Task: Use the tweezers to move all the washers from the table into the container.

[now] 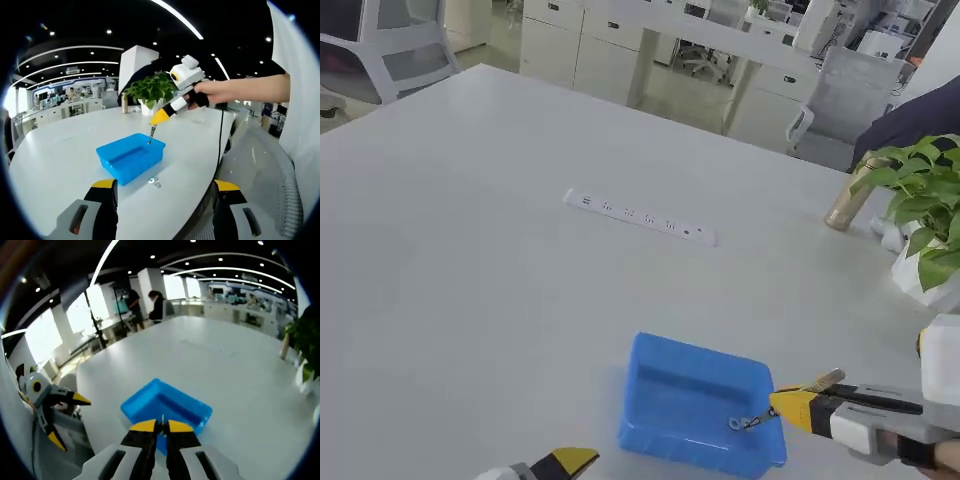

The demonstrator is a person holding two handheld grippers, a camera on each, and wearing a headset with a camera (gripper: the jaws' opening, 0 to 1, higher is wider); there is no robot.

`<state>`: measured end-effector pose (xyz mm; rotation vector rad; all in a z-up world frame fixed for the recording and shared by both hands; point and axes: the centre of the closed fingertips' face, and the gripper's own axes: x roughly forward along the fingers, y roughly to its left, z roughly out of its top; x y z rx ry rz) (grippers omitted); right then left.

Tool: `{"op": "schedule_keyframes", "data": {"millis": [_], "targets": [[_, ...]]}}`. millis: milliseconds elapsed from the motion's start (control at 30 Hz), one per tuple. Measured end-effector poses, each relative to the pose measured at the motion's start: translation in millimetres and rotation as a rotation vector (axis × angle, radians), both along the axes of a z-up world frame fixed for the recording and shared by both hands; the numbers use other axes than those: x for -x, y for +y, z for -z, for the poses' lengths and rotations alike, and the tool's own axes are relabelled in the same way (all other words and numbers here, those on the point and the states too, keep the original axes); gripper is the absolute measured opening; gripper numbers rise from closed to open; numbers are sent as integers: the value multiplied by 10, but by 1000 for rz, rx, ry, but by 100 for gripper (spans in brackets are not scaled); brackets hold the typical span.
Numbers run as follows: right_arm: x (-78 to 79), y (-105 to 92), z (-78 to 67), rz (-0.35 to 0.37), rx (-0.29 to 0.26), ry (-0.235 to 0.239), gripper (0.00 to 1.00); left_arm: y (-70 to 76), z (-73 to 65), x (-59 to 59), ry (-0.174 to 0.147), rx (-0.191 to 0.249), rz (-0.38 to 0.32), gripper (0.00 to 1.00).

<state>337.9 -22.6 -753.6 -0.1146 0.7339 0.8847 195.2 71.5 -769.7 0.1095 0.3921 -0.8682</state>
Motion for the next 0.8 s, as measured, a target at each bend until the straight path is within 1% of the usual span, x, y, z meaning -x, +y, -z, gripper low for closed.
{"op": "schedule_keyframes", "data": {"millis": [100, 200, 267, 333, 467, 533, 633, 800], "targets": [[-86, 29, 101, 21, -9, 37, 3, -1, 4, 2, 2, -1, 1, 78], [-160, 68, 202, 22, -3, 49, 3, -5, 10, 9, 6, -1, 5, 78], [-218, 90, 301, 25, -1, 67, 3, -7, 16, 13, 6, -5, 9, 78], [-245, 94, 345, 34, 1, 81, 3, -13, 18, 18, 8, -5, 13, 79], [-303, 117, 429, 28, 26, 86, 3, -26, 35, 36, 15, -11, 26, 79], [-312, 125, 460, 21, 40, 86, 3, -30, 36, 38, 12, -14, 30, 78], [-318, 126, 511, 1, 78, 83, 3, -28, 32, 36, 5, -18, 31, 77], [-308, 158, 519, -13, 88, 78, 3, -21, 31, 29, 7, -16, 26, 77]]}}
